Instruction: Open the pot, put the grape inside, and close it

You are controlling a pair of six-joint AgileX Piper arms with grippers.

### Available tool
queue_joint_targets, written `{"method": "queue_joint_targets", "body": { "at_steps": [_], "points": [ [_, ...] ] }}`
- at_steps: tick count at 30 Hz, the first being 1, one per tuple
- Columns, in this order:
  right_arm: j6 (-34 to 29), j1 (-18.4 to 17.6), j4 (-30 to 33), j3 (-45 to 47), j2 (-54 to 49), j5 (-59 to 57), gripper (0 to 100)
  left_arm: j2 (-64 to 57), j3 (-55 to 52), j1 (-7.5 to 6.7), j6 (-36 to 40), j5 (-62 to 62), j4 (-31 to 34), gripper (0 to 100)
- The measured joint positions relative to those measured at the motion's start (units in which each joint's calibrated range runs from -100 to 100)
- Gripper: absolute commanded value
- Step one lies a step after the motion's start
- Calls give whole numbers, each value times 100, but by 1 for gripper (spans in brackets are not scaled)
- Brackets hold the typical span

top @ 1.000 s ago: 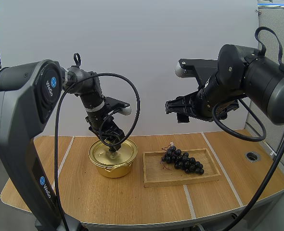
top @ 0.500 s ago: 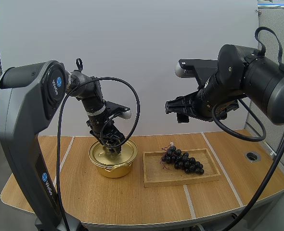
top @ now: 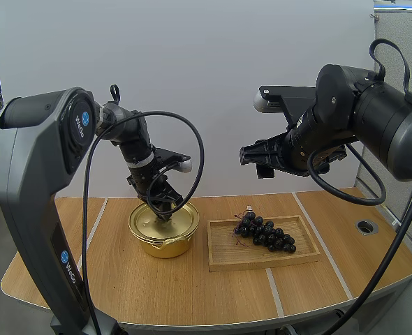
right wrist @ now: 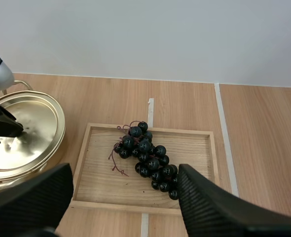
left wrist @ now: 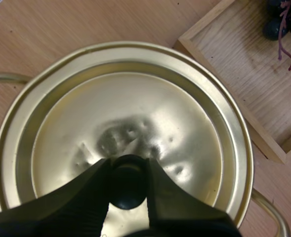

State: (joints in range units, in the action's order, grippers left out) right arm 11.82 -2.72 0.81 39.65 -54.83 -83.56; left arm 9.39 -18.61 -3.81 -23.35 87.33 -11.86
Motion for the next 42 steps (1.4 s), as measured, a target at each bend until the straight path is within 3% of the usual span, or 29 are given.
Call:
{"method": "queue_joint_targets", "body": {
  "at_steps": [16,29,42],
  "points": [
    [0,0,0,0,0,15,100,-698,711,0,0,1128,0,0],
    [0,0,0,0,0,15,100,-2613,3047,0,289,1254,0,0],
    [0,0,0,0,0,15,100,-3074,5289,0,882,918,487,0]
  ]
}}
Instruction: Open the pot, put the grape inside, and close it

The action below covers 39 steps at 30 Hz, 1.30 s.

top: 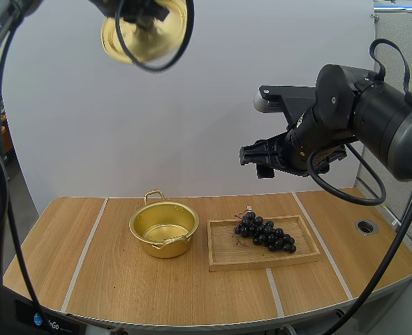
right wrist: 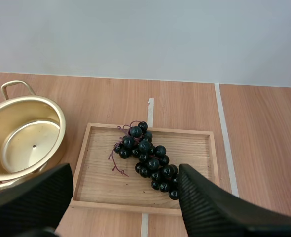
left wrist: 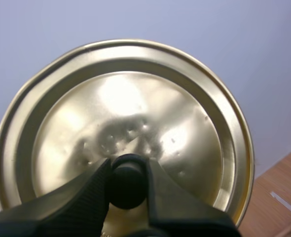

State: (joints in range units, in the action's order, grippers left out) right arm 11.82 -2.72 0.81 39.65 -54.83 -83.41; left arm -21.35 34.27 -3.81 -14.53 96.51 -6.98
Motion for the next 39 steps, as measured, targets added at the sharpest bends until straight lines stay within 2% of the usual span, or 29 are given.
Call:
{"method": "queue_joint_targets", "body": {
  "at_steps": [4,8,14,21,29,34,39],
  "points": [
    [66,0,21,0,0,187,100,0,623,0,307,-384,430,0],
    [315,0,266,0,0,272,100,0,1103,0,434,-635,570,0],
    [1135,0,397,-13,77,253,100,-5,1468,0,454,-781,593,0],
    [1764,0,347,-83,940,106,100,-5,1561,0,454,-1105,601,0],
    [2446,25,-164,-318,1978,69,100,-5,1561,0,454,-1128,601,0],
    [3305,405,-1038,-582,2842,55,100,-5,1561,0,454,-1128,601,0],
    [3906,698,-1416,-687,3400,61,100,-5,1561,0,454,-1128,615,0]
  ]
}}
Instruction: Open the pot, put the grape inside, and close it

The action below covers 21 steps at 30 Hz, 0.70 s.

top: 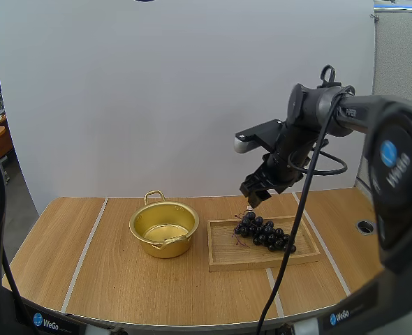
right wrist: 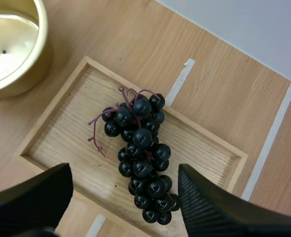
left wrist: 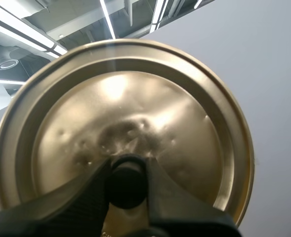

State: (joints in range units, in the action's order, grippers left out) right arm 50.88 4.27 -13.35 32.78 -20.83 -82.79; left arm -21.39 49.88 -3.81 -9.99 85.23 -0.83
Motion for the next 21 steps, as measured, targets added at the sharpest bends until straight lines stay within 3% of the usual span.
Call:
{"method": "queue_joint_targets", "body": {
  "at_steps": [5,21],
  "points": [
    [384,67,-97,-10,484,-18,100,0,0,0,0,0,15,0],
    [803,67,-162,-14,1785,854,100,0,0,0,0,-19,20,0]
  ]
}}
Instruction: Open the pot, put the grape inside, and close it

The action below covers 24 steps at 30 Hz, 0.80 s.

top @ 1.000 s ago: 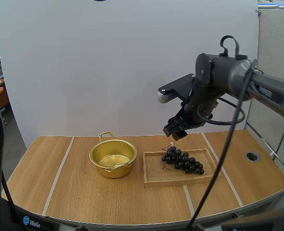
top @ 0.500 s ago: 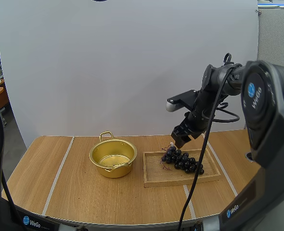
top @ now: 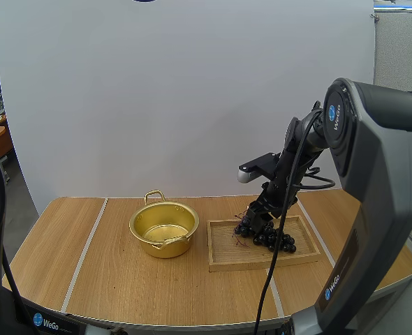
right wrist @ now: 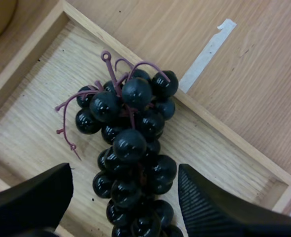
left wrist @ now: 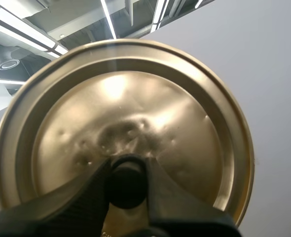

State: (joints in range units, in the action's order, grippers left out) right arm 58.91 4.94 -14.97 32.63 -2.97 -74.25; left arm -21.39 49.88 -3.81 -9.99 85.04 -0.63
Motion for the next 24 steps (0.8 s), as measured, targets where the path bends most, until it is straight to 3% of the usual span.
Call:
{"method": "queue_joint_targets", "body": {
  "at_steps": [24],
  "points": [
    [81,0,34,0,916,425,100,0,0,0,24,-37,0,0]
  ]
}}
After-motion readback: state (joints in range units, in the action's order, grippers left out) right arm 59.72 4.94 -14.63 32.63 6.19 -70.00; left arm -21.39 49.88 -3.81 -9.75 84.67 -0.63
